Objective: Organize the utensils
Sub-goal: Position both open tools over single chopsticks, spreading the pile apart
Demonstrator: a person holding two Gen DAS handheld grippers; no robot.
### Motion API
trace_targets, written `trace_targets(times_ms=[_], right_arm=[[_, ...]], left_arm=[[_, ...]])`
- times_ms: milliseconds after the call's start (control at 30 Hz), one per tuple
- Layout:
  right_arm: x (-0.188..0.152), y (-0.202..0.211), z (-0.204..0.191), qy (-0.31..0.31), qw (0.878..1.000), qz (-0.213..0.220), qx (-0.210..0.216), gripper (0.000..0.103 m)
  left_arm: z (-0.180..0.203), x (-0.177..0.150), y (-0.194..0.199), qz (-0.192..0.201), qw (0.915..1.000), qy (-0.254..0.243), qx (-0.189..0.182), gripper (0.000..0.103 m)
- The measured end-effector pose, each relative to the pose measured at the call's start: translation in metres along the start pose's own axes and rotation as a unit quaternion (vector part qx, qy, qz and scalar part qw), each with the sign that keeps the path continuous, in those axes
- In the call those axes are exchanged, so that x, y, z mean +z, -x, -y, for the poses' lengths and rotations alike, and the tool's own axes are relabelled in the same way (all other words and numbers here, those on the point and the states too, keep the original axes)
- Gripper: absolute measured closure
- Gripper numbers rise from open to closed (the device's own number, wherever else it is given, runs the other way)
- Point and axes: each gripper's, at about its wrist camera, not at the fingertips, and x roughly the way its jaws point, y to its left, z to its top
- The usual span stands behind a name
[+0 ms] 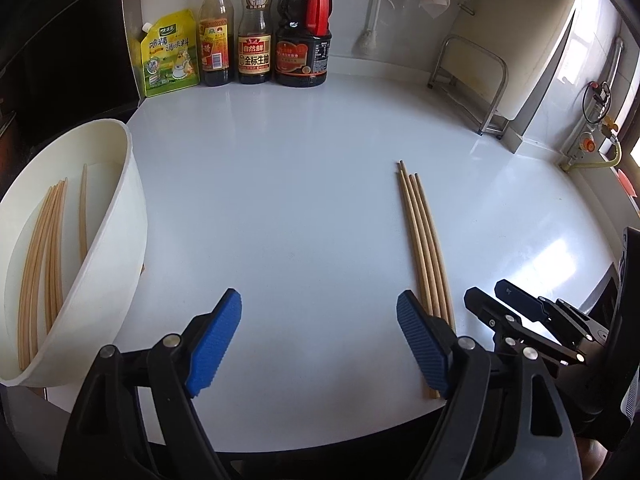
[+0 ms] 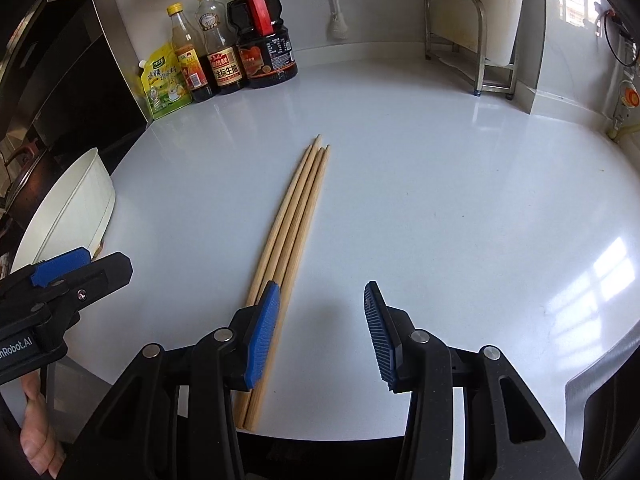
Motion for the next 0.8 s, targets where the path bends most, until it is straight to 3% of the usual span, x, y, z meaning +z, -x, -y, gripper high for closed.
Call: trace_targets(times_ms=[600, 800], right_arm=[[-0.003, -0.014, -0.011, 0.029, 0.999, -0.005, -0.032, 0.060], [-0.008, -0.013, -0.005, 0.029, 0.998, 0.000, -0.046, 0.060]], left_arm=[[-0.013, -0.006, -0.019, -0.007, 0.9993, 0.036, -0.003, 0.021], [-0.003, -0.011, -0.025, -0.006, 0.9996, 0.027, 0.000, 0.021]])
